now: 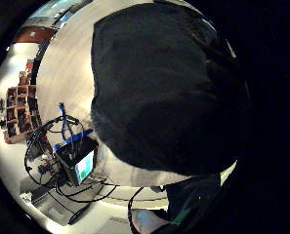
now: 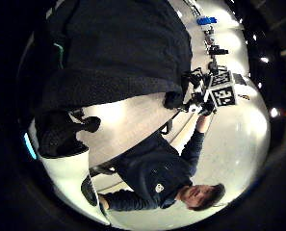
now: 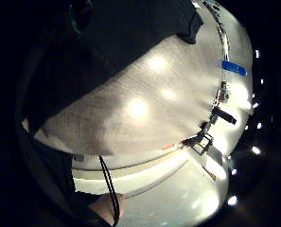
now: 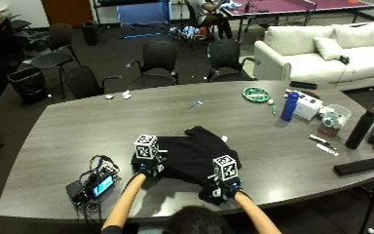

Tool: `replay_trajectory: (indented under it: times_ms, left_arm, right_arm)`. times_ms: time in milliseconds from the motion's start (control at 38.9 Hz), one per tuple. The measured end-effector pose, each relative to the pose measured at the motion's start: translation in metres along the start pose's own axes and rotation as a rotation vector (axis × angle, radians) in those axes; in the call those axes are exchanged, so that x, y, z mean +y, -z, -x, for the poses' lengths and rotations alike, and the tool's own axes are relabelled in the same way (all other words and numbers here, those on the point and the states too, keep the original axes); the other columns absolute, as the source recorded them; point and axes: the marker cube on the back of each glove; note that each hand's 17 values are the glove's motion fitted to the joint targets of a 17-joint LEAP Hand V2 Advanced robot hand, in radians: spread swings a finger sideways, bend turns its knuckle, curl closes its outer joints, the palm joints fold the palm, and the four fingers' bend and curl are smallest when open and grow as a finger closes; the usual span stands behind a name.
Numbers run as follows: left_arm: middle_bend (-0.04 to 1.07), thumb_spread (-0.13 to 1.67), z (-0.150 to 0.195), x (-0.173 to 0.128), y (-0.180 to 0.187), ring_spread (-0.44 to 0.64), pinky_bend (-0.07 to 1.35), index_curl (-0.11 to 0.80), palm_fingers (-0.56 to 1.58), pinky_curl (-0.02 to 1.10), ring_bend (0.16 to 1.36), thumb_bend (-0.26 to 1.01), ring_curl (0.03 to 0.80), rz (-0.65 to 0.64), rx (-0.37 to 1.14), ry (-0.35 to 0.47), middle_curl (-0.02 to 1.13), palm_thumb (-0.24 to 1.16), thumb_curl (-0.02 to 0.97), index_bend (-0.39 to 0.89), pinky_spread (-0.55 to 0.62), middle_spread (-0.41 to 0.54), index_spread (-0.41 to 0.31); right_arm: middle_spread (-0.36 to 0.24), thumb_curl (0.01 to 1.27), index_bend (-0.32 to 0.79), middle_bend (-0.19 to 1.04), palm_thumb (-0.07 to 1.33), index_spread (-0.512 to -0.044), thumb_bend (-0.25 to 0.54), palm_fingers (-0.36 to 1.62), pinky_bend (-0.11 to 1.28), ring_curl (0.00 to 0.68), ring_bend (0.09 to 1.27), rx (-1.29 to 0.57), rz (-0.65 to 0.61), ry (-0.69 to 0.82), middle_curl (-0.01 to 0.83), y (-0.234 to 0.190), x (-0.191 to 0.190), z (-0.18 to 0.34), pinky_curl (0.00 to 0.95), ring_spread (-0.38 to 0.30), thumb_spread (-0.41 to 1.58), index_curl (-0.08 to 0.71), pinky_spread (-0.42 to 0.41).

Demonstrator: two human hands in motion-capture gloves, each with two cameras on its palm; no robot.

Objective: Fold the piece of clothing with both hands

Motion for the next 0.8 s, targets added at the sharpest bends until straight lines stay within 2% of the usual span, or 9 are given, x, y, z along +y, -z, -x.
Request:
replay_trajectory:
  times_ms: [103, 205, 257, 334, 360, 411, 462, 616, 796]
  left_arm:
    - [0.33, 1.09, 0.003, -0.001, 0.002, -0.23, 0.16, 0.536, 1.06, 0.33, 0.30, 0.02, 0.354, -0.006, -0.007, 0.004, 0.50, 0.85, 0.567, 0.20, -0.16, -0.258, -0.220]
    - [0.32, 1.09, 0.005, 0.000, 0.003, -0.23, 0.15, 0.544, 1.06, 0.33, 0.29, 0.00, 0.360, -0.006, -0.004, 0.020, 0.50, 0.85, 0.580, 0.19, -0.16, -0.260, -0.221]
    - [0.32, 1.09, 0.003, 0.002, 0.003, -0.23, 0.15, 0.548, 1.06, 0.33, 0.28, 0.00, 0.363, 0.003, 0.015, 0.016, 0.50, 0.86, 0.586, 0.19, -0.16, -0.261, -0.221]
    - [0.32, 1.09, 0.004, 0.003, 0.001, -0.23, 0.15, 0.553, 1.06, 0.32, 0.28, -0.01, 0.368, 0.003, 0.020, 0.011, 0.51, 0.86, 0.594, 0.19, -0.16, -0.262, -0.222]
    - [0.32, 1.08, 0.005, 0.003, 0.000, -0.23, 0.15, 0.554, 1.06, 0.32, 0.28, -0.01, 0.370, 0.003, 0.015, 0.013, 0.51, 0.86, 0.597, 0.18, -0.16, -0.262, -0.222]
    - [0.32, 1.08, 0.006, 0.005, -0.003, -0.23, 0.15, 0.556, 1.06, 0.32, 0.27, -0.01, 0.372, 0.009, 0.007, 0.016, 0.51, 0.86, 0.604, 0.18, -0.17, -0.263, -0.222]
    - [0.32, 1.08, 0.007, 0.010, -0.007, -0.23, 0.15, 0.559, 1.06, 0.32, 0.27, -0.01, 0.375, 0.018, -0.004, 0.007, 0.52, 0.86, 0.609, 0.18, -0.17, -0.264, -0.222]
    - [0.32, 1.08, 0.011, 0.039, -0.021, -0.23, 0.15, 0.566, 1.06, 0.32, 0.27, -0.01, 0.384, 0.032, -0.022, -0.072, 0.52, 0.86, 0.623, 0.19, -0.17, -0.262, -0.223]
    - [0.32, 1.07, 0.013, 0.065, -0.046, -0.24, 0.15, 0.573, 1.08, 0.32, 0.28, -0.01, 0.396, -0.022, 0.047, -0.274, 0.54, 0.86, 0.639, 0.18, -0.17, -0.262, -0.224]
  right_arm:
    - [-0.022, 0.36, 0.10, 0.19, 0.46, -0.184, -0.024, 0.41, 0.48, 0.354, 0.51, -0.018, -0.003, -0.056, 0.385, -0.005, -0.012, -0.005, 0.361, -0.061, 1.13, 0.221, 0.098]
    - [-0.043, 0.37, 0.09, 0.20, 0.51, -0.178, -0.005, 0.53, 0.52, 0.359, 0.56, -0.054, -0.139, -0.035, 0.388, 0.001, -0.028, -0.011, 0.360, -0.097, 1.12, 0.210, 0.027]
    - [-0.070, 0.40, 0.12, 0.23, 0.60, -0.194, 0.039, 0.77, 0.57, 0.374, 0.59, -0.060, -0.213, -0.025, 0.403, 0.005, -0.035, -0.013, 0.375, -0.131, 1.13, 0.218, -0.061]
    - [-0.093, 0.42, 0.14, 0.23, 0.67, -0.204, 0.063, 0.88, 0.57, 0.373, 0.59, -0.061, -0.278, -0.047, 0.413, 0.009, -0.042, -0.017, 0.372, -0.155, 1.14, 0.232, -0.130]
    - [-0.093, 0.42, 0.12, 0.22, 0.67, -0.201, 0.057, 0.86, 0.58, 0.371, 0.58, -0.057, -0.282, -0.064, 0.411, 0.010, -0.043, -0.018, 0.372, -0.161, 1.14, 0.225, -0.139]
    - [-0.114, 0.46, 0.16, 0.24, 0.80, -0.212, 0.112, 1.02, 0.59, 0.387, 0.59, -0.044, -0.272, -0.087, 0.423, 0.011, -0.042, -0.019, 0.384, -0.176, 1.11, 0.246, -0.186]
    - [-0.146, 0.48, 0.21, 0.26, 0.86, -0.223, 0.120, 1.15, 0.54, 0.397, 0.60, -0.026, -0.259, -0.093, 0.437, 0.012, -0.040, -0.018, 0.378, -0.191, 1.04, 0.275, -0.213]
    - [-0.191, 0.53, 0.17, 0.29, 0.93, -0.242, 0.092, 1.21, 0.54, 0.434, 0.60, 0.028, -0.334, -0.041, 0.468, 0.024, -0.020, -0.011, 0.402, -0.226, 0.92, 0.324, -0.278]
    - [-0.221, 0.56, 0.16, 0.29, 0.96, -0.252, 0.048, 1.21, 0.54, 0.444, 0.59, 0.100, -0.333, 0.014, 0.485, 0.019, 0.002, -0.014, 0.406, -0.242, 0.84, 0.349, -0.305]
